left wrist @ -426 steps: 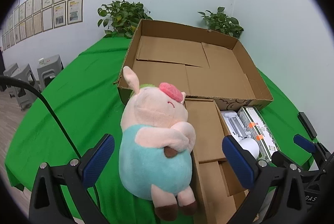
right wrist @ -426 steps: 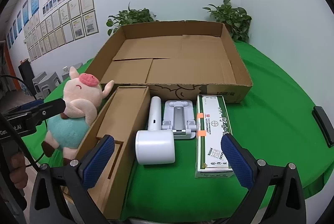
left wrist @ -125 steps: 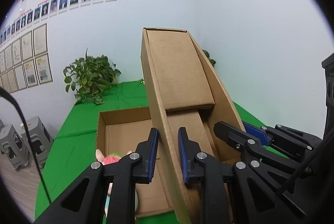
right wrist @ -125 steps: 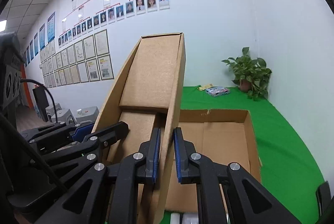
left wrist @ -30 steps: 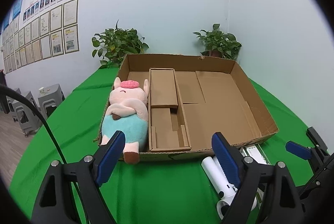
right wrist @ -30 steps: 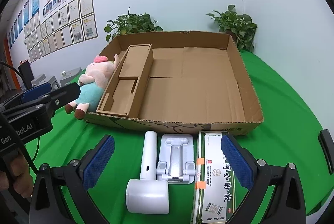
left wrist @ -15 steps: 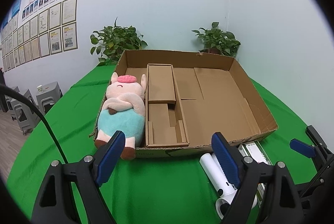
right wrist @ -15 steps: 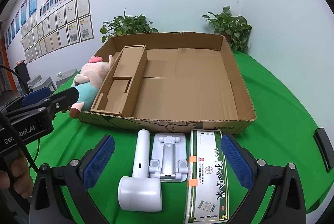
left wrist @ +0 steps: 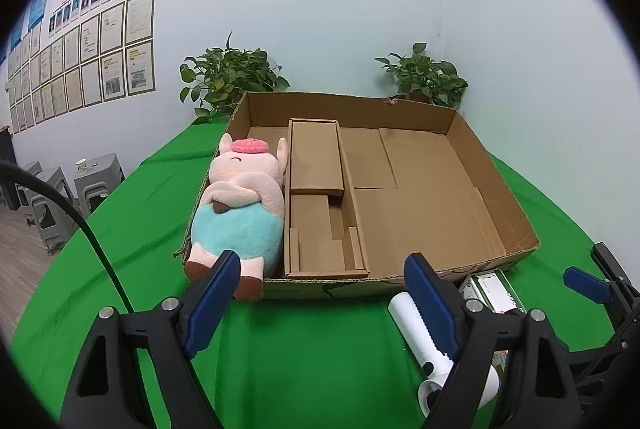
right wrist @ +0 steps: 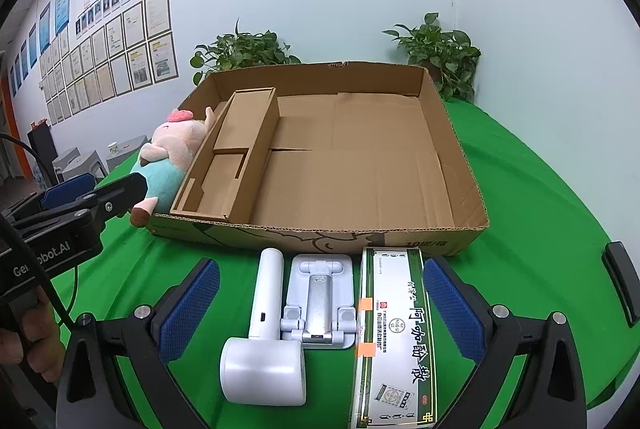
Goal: Organize objects
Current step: 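Move the right tool toward the white handheld fan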
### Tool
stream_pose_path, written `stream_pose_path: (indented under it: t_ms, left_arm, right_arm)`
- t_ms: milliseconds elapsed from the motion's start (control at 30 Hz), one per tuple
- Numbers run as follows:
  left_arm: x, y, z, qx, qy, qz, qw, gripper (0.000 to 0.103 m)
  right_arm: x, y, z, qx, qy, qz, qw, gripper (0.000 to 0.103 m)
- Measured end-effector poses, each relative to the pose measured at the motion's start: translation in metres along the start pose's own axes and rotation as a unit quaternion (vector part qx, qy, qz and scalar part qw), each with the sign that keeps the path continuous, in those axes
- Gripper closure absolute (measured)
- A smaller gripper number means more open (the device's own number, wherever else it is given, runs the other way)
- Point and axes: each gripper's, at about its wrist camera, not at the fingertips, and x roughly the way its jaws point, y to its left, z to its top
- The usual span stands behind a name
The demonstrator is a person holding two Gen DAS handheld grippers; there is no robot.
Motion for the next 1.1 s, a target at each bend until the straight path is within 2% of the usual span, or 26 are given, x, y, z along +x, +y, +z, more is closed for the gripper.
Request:
stream_pose_path:
  t_ms: [167,333,433,600,700,767,833,900,1033,1100]
  left_arm:
    - [0.002,0.001,-0.001,-0.002,0.001,0.001,1.0,0.037]
    - [0.0,-0.002,-0.002,0.003,-0.003,-0.016,0.9999,0.036]
    - [0.003,-0.002,-0.002,0.002,0.01,-0.028,0.9996,0.021]
    - [0.014,0.004,-0.004,-0.016,0.046,-0.048,0.9976,0.021]
    - [0.02,0.007,-0.006,-0.02,0.066,-0.058,0.9959,0.021]
    - [0.024,0.007,-0.008,-0.022,0.08,-0.072,0.9939,0.021]
    - [0.028,0.007,-0.012,-0.026,0.095,-0.097,0.9904,0.021]
    - [0.036,0.007,-0.017,-0.036,0.123,-0.128,0.9835,0.021]
    - [0.054,0.002,-0.031,-0.052,0.178,-0.186,0.965,0.021]
    - [0.059,-0.001,-0.035,-0.055,0.193,-0.198,0.9595,0.021]
  right_arm:
    - [-0.002,0.0,-0.001,0.002,-0.001,0.003,1.0,0.001]
    - [-0.003,0.0,-0.002,0.005,-0.002,0.006,1.0,0.001]
    - [-0.006,0.002,-0.002,-0.002,-0.007,0.007,1.0,0.001]
    - [-0.011,0.005,-0.006,-0.026,-0.019,0.031,0.999,0.001]
    - [-0.021,0.009,-0.01,-0.053,-0.038,0.07,0.995,0.001]
    - [-0.028,0.01,-0.016,-0.062,-0.043,0.118,0.99,0.001]
    - [-0.029,0.013,-0.026,-0.069,-0.028,0.154,0.985,0.001]
    - [-0.025,0.02,-0.038,-0.077,-0.006,0.169,0.983,0.001]
    - [-0.009,0.034,-0.059,-0.084,0.035,0.168,0.982,0.001]
    - [0.001,0.038,-0.063,-0.08,0.052,0.158,0.983,0.002]
